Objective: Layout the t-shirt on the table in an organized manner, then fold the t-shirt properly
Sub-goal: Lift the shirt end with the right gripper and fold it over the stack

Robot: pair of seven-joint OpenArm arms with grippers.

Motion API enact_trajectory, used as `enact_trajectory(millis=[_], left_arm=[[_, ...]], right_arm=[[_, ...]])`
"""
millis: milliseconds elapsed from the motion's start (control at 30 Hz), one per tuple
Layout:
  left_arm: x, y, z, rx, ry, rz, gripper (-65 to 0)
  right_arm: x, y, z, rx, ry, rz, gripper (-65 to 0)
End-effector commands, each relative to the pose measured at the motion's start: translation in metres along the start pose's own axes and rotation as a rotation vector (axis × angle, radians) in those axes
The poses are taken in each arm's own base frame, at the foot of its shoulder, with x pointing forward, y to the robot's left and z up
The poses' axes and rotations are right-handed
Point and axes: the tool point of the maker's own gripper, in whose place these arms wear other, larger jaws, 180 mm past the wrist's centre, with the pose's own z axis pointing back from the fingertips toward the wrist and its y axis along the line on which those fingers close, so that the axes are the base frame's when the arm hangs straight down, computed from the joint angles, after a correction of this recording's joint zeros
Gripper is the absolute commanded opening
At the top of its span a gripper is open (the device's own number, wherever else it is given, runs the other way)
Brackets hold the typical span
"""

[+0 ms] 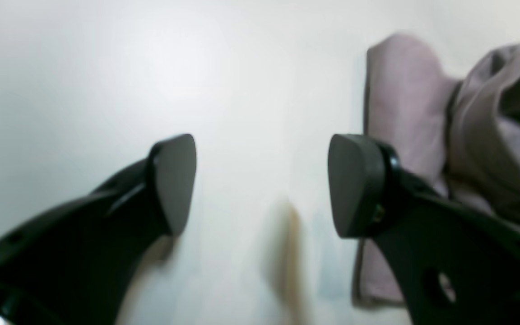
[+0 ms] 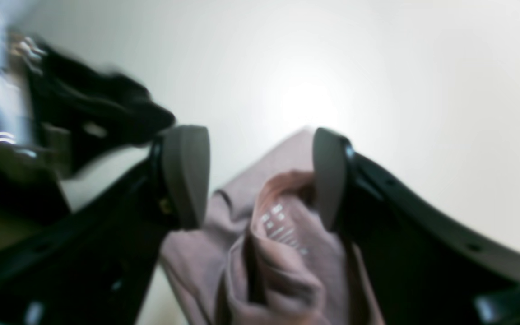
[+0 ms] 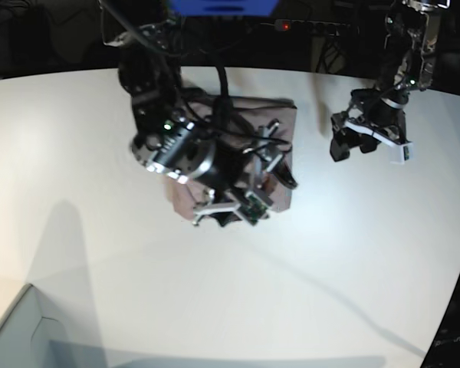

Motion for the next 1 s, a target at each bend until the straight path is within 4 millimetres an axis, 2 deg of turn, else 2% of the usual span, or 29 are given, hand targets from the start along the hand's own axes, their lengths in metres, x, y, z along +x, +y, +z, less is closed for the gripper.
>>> enact_trajectory(millis=[0,100,200,433,567,700,767,833,967], left_arm=[[0.013,-0.001,0.001,-0.012,-0.039,-0.007,-21.2],[0.023,-0.004,-0.003,-0.021,-0.056,-0.011,-21.2],[0.029,-0.007,-0.005,-0.027,-0.069,-0.014,-21.2],[0.042,-0.012,-0.01,-0.04,-0.094,-0.02,-21.2],[0.044,-0.013,-0.011,-0.042,-0.098,-0.021,-21.2],[0.044,-0.013,-0.011,-0.041,-0.097,-0.02,-21.2],[0.044,-0.013,-0.011,-0.041,-0.1,-0.02,-21.2],[0.044,-0.013,-0.011,-0.041,-0.1,-0.02,-21.2],[0.045,-0.012,-0.011,-0.04,-0.104,-0.02,-21.2]], right_arm=[[0.006,-0.006,0.011,-0.023,-0.024,0.018,-26.2],[-0.011,-0.014,0.031,-0.067,0.005,0.013,-25.8],[-0.031,-0.01,0.037,-0.06,0.052,0.007,-25.8],[-0.069,0.003,0.031,-0.014,0.14,-0.043,-25.8],[-0.078,0.007,0.027,0.002,0.159,-0.059,-25.8],[-0.076,0.009,0.026,0.007,0.153,-0.06,-27.0],[-0.076,0.009,0.026,0.008,0.152,-0.061,-31.7],[-0.076,0.01,0.026,0.01,0.151,-0.061,-39.8],[-0.076,0.01,0.026,0.01,0.154,-0.062,-60.7]])
